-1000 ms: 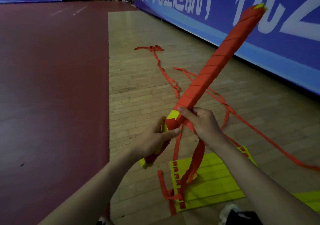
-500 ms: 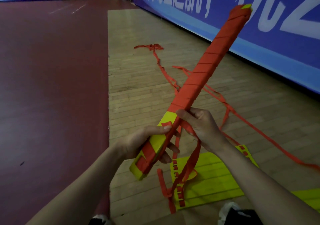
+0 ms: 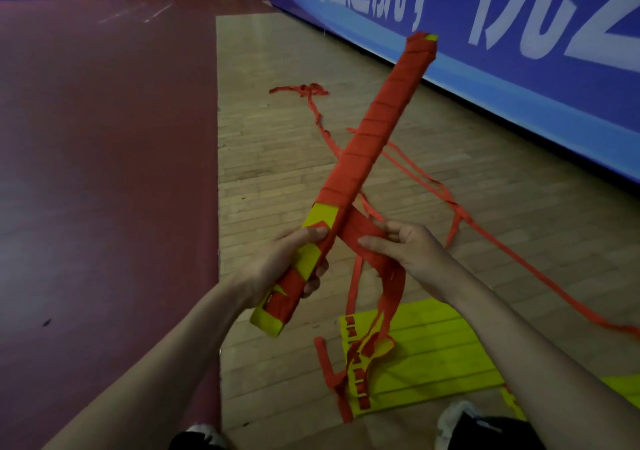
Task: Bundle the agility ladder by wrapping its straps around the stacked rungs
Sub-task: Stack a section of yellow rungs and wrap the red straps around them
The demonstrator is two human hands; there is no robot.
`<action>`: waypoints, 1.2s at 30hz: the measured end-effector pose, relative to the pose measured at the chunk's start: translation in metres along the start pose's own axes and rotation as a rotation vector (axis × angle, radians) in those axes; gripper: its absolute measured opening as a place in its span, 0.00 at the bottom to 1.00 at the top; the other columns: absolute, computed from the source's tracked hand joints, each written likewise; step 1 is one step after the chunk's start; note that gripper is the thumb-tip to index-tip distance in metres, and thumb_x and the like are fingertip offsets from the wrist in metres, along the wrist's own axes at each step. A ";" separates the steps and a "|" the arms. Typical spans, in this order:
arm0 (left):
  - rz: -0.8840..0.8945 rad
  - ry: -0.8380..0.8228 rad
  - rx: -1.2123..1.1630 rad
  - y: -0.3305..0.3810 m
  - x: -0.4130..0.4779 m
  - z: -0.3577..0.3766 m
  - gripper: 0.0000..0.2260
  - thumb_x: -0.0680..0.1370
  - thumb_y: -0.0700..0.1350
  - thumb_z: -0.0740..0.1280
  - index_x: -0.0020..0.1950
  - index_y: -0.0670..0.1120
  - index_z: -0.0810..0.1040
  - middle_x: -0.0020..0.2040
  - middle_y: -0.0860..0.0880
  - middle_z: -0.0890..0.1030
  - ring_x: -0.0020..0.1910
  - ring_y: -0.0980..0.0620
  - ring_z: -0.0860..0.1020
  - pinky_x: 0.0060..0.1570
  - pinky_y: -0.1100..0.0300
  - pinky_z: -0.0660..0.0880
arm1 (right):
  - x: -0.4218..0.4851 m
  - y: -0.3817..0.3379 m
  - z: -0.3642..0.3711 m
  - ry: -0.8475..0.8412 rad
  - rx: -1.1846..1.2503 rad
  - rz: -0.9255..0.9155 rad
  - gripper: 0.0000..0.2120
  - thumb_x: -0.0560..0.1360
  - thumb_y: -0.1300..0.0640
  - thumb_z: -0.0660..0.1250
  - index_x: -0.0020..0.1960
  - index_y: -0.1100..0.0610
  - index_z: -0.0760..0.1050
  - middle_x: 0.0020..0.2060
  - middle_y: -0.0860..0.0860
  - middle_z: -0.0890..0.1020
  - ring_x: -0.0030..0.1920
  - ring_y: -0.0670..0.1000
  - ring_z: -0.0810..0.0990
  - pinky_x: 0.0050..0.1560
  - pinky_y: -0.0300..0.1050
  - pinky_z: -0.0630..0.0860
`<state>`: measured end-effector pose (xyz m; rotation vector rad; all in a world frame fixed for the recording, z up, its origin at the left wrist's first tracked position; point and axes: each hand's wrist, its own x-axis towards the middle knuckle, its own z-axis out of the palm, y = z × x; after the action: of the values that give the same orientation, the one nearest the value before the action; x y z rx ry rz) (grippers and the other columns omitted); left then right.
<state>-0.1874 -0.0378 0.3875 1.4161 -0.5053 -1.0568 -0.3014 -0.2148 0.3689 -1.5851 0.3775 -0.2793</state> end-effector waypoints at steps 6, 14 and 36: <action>0.100 0.049 0.133 -0.003 -0.001 0.006 0.07 0.80 0.47 0.64 0.49 0.44 0.73 0.32 0.42 0.76 0.25 0.47 0.73 0.26 0.60 0.70 | -0.004 -0.003 0.003 0.003 -0.048 0.101 0.12 0.75 0.57 0.70 0.50 0.67 0.79 0.21 0.44 0.75 0.21 0.40 0.71 0.23 0.31 0.64; 0.181 0.166 0.331 -0.013 0.008 0.015 0.05 0.80 0.46 0.64 0.52 0.45 0.75 0.35 0.41 0.76 0.26 0.50 0.74 0.25 0.59 0.71 | -0.002 -0.003 0.011 0.106 -0.172 -0.028 0.10 0.71 0.49 0.73 0.41 0.56 0.84 0.30 0.45 0.80 0.30 0.39 0.75 0.35 0.34 0.69; 0.182 0.092 0.671 0.006 -0.001 0.021 0.20 0.77 0.55 0.66 0.64 0.47 0.71 0.50 0.48 0.81 0.45 0.51 0.79 0.45 0.56 0.76 | -0.001 -0.015 0.027 0.264 0.006 -0.038 0.15 0.75 0.51 0.70 0.31 0.55 0.77 0.18 0.44 0.68 0.20 0.41 0.65 0.24 0.37 0.61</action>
<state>-0.2033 -0.0500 0.3970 1.9457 -0.9597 -0.6919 -0.2900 -0.1893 0.3823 -1.5547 0.5498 -0.5216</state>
